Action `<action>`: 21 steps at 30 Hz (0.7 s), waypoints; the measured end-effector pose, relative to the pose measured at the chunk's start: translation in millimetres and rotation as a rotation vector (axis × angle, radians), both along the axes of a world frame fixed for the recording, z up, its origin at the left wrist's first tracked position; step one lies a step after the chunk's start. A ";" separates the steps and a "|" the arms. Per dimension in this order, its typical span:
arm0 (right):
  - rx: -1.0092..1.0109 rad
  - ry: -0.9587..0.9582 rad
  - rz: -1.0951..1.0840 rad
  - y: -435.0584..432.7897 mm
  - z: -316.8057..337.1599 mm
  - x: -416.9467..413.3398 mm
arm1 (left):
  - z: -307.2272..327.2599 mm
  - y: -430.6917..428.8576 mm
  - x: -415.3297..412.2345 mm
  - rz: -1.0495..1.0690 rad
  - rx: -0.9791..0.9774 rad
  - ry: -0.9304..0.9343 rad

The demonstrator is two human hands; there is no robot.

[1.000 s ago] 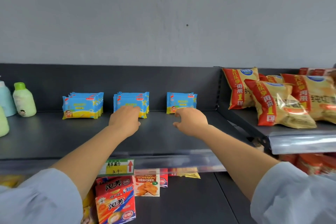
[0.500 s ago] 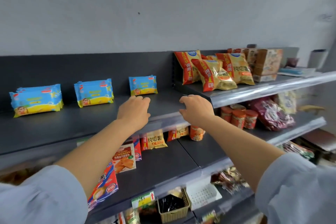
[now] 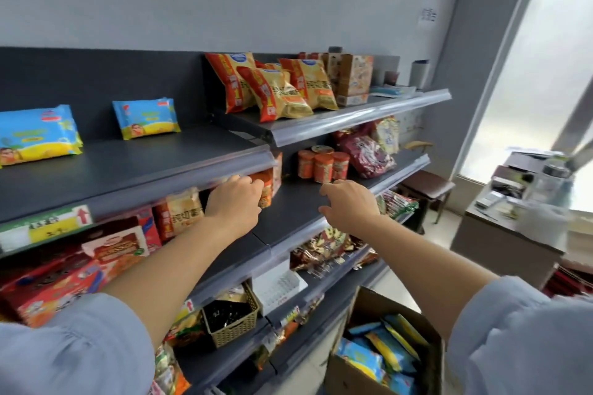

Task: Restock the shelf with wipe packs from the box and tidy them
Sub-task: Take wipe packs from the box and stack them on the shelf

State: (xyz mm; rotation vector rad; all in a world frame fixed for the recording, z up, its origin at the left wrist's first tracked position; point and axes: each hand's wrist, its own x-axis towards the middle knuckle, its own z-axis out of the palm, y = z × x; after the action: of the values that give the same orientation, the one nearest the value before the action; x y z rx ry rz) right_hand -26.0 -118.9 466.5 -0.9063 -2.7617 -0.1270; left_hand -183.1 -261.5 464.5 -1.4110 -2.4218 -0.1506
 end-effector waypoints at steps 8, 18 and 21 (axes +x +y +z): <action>-0.088 -0.100 -0.122 55.5 -50.7 73.2 | -60.4 82.1 59.9 -0.175 -0.102 -0.042; -0.221 -0.169 -0.186 129.8 -131.7 138.1 | -149.6 169.7 121.7 -0.238 -0.249 -0.196; -0.253 -0.204 -0.185 147.3 -157.7 149.5 | -177.1 187.7 133.1 -0.249 -0.297 -0.228</action>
State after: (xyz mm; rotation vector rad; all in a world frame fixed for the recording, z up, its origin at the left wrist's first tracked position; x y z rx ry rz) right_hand 123.5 28.4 308.8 -1.2801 -2.9210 0.1089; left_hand -49.9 -73.8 287.4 -1.9219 -2.5185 -0.0091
